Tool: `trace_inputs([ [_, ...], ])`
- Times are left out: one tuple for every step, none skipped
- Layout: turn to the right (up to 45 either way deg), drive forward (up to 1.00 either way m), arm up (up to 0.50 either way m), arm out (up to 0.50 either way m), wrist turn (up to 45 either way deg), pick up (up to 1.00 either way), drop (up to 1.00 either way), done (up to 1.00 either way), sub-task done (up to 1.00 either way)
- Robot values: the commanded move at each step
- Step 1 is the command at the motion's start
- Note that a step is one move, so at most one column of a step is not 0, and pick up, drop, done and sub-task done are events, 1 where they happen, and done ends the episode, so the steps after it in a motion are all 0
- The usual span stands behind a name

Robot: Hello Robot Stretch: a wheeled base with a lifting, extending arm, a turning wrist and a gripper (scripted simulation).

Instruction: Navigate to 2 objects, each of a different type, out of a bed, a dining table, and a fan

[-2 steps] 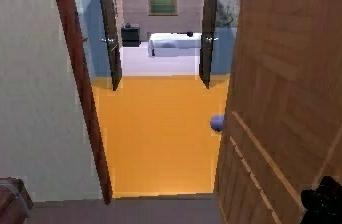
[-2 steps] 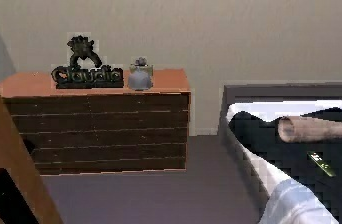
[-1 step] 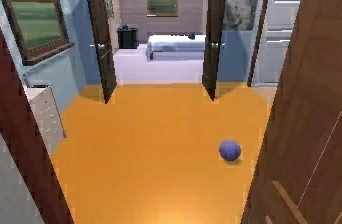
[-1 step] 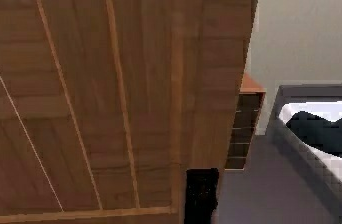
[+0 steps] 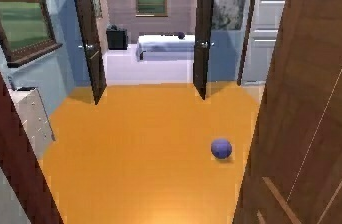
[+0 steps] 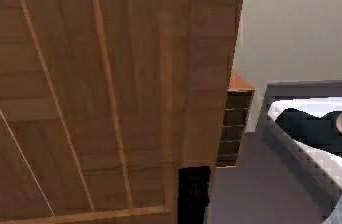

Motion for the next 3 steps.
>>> trace_inputs([
  [-6.0,0.00,0.00,0.00,0.0,0.00,0.00,0.00,0.00],
  [0.0,0.90,0.00,0.00,0.0,0.00,0.00,0.00,0.00],
  [45.0,0.00,0.00,0.00,0.0,0.00,0.00,0.00,0.00],
])
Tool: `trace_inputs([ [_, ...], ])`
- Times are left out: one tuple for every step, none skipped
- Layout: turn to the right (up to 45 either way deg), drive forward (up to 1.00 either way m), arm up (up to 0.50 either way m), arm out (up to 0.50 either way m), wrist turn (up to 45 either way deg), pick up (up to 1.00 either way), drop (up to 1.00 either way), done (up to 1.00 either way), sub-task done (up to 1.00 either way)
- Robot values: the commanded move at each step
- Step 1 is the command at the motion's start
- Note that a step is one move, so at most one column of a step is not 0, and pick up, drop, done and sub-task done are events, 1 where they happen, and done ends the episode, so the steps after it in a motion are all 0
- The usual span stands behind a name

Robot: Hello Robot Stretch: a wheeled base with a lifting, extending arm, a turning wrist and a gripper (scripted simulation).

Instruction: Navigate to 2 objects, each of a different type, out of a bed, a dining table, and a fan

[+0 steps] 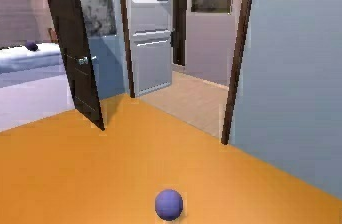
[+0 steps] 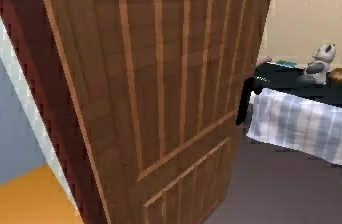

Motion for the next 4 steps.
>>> trace_inputs([
  [21.0,0.00,0.00,0.00,0.0,0.00,0.00,0.00,0.00],
  [0.0,0.10,0.00,0.00,0.0,0.00,0.00,0.00,0.00],
  [-45.0,0.00,0.00,0.00,0.0,0.00,0.00,0.00,0.00],
  [-21.0,0.00,0.00,0.00,0.0,0.00,0.00,0.00,0.00],
])
